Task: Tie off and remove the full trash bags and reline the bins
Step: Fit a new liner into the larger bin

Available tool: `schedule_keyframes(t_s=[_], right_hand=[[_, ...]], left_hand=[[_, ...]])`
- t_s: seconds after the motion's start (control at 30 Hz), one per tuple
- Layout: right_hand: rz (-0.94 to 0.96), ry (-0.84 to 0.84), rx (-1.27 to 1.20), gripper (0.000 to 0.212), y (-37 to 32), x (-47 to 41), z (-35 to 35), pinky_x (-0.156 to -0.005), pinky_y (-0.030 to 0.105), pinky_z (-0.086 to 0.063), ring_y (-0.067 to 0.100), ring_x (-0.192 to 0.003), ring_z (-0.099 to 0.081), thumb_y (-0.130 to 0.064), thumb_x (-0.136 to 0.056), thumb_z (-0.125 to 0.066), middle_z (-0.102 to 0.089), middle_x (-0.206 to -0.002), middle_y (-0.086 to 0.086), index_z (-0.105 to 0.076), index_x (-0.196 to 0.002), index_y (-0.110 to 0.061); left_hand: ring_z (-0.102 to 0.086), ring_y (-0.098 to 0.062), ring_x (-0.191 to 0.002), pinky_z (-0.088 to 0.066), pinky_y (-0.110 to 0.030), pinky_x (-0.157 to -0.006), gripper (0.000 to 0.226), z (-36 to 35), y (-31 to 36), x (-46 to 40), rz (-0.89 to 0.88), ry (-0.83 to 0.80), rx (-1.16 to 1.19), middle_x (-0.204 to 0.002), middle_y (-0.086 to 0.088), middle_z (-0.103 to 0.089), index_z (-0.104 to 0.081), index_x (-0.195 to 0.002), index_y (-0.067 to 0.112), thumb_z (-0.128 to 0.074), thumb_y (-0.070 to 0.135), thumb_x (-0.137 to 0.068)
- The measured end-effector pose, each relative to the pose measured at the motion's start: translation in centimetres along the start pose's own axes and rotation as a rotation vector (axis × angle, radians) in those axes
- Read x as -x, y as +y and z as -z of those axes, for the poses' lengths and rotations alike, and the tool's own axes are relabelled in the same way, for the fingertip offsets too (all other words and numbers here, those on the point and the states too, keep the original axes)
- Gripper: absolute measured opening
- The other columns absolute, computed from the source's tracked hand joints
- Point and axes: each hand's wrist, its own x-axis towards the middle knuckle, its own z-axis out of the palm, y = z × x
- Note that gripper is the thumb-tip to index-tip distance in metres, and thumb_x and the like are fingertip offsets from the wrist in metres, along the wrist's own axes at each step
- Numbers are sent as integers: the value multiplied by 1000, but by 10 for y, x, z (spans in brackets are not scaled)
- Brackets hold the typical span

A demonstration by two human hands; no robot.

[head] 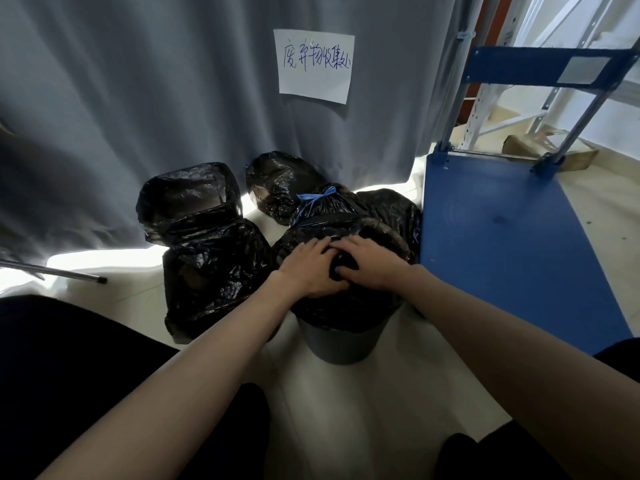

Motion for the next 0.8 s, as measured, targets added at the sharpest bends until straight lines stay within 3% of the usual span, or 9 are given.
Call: schedule_keyframes(t_s=[0.13,0.23,0.33,0.43,0.47,0.5,0.6,0.7,0.8], right_hand=[[-161,-435,298,67,4,10,-9,-118,49,-19,31,-146,-21,-64,-95,-33,-11,-163,-3,-8,-153,-42],[-249,-594,471,62,4,16,-8,-115,46,-24,30,-144,-28,-59,-98,-32,-25,-159,4,-18,-154,-36],[-255,-550,452,54,-4,16,-3,-105,42,-38,30,-132,-44,-46,-99,-43,-42,-147,8,-39,-147,-22],[-205,-349,364,47,-7,17,7,-88,38,-44,31,-118,-55,-42,-95,-51,-55,-130,10,-53,-134,-16],[-178,-248,353,42,-7,17,10,-85,37,-43,31,-116,-56,-40,-94,-52,-57,-123,11,-58,-127,-13],[-147,-134,362,38,-5,17,11,-86,37,-42,31,-115,-54,-36,-93,-53,-58,-119,12,-61,-121,-12],[-122,149,397,35,5,16,13,-92,39,-39,30,-117,-45,-29,-88,-56,-51,-124,13,-61,-117,-11],[-184,206,376,43,14,18,9,-93,39,-40,29,-118,-43,-30,-87,-60,-45,-129,12,-53,-125,-11],[-208,202,407,52,19,19,3,-98,41,-39,29,-122,-40,-33,-87,-61,-42,-134,11,-46,-132,-12]], left_hand=[[5,-31,-150,-2,-47,-121,103,-8,-11,-7,172,-352,-149,-164,-5,9,-9,-156,29,-53,77,-77],[9,-32,-149,-3,-48,-122,99,-14,-7,-17,222,-482,-189,-163,-5,11,-11,-156,30,-52,76,-79],[-6,-31,-150,-12,-43,-121,89,-25,1,-27,281,-554,-129,-163,-6,-6,-18,-156,24,-55,65,-86],[-35,-25,-140,-27,-36,-117,64,-23,8,-33,354,-752,-68,-154,-5,-36,-34,-149,21,-46,54,-96],[-38,-26,-138,-30,-36,-115,61,-21,12,-34,338,-745,-77,-151,-6,-40,-36,-148,21,-45,53,-97],[-41,-27,-136,-34,-37,-113,59,-17,17,-35,280,-669,-94,-149,-8,-43,-39,-147,20,-48,50,-96],[-55,-31,-123,-45,-40,-97,46,-3,30,-36,119,-211,-96,-134,-11,-56,-55,-132,15,-58,39,-93],[-55,-31,-116,-47,-41,-90,32,13,30,-35,68,117,-149,-125,-11,-57,-60,-121,10,-57,21,-91],[-51,-30,-116,-46,-40,-91,33,23,13,-27,118,282,-190,-124,-11,-53,-59,-120,8,-57,6,-86]])
